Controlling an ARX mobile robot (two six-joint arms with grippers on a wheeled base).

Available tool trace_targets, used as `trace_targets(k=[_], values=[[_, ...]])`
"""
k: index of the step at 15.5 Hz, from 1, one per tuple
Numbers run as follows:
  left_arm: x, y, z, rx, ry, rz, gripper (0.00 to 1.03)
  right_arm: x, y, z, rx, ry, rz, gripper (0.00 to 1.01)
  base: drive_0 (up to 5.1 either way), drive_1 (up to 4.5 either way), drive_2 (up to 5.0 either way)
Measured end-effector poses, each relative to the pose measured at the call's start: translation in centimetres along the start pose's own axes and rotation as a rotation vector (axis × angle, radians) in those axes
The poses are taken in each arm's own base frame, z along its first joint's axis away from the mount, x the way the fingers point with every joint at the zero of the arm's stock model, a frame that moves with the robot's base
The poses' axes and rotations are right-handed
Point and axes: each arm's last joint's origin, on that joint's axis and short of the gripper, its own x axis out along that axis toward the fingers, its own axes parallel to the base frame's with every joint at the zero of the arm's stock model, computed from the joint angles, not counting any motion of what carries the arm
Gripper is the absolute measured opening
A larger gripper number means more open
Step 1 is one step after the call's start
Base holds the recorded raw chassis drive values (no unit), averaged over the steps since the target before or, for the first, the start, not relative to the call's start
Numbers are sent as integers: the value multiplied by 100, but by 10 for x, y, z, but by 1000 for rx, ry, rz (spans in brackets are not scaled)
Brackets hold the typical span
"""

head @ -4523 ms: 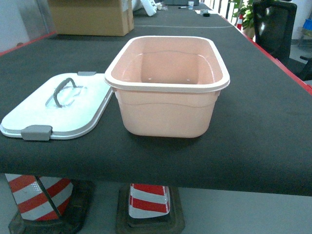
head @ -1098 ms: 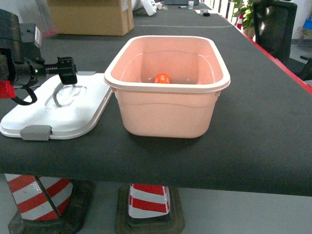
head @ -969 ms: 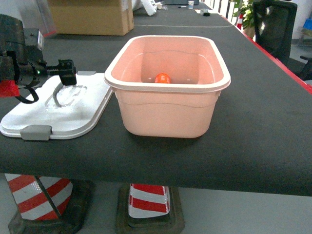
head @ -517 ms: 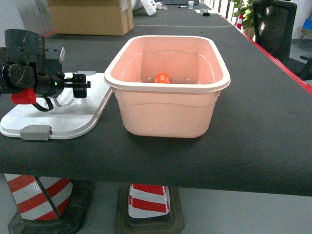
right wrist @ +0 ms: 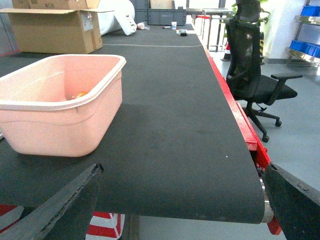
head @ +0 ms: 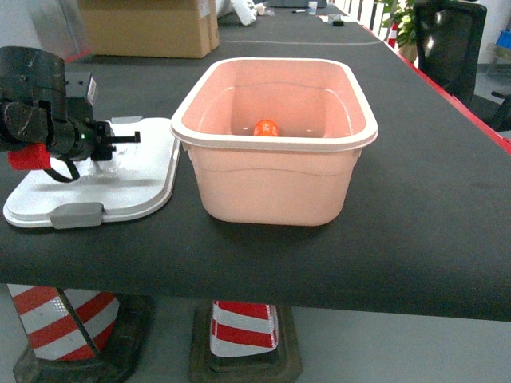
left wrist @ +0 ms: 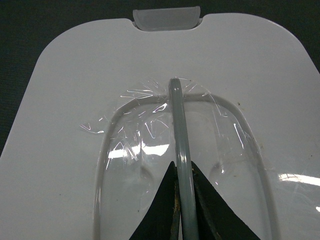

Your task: Pick capacitor and pack into box

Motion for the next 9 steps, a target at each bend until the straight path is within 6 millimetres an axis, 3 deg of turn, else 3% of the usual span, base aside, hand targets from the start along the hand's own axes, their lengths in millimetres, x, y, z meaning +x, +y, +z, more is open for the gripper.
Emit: trace_targets(k=[7, 8, 9], values=[[-13, 3, 30, -1, -61, 7, 2, 0, 0, 0, 0, 0, 0, 98, 0, 0, 0], [-19, 5, 46, -1, -95, 10, 2, 0, 0, 0, 0, 0, 0, 98, 0, 0, 0], [-33, 7, 83, 2, -183, 19, 2, 0, 0, 0, 0, 0, 0, 98, 0, 0, 0]])
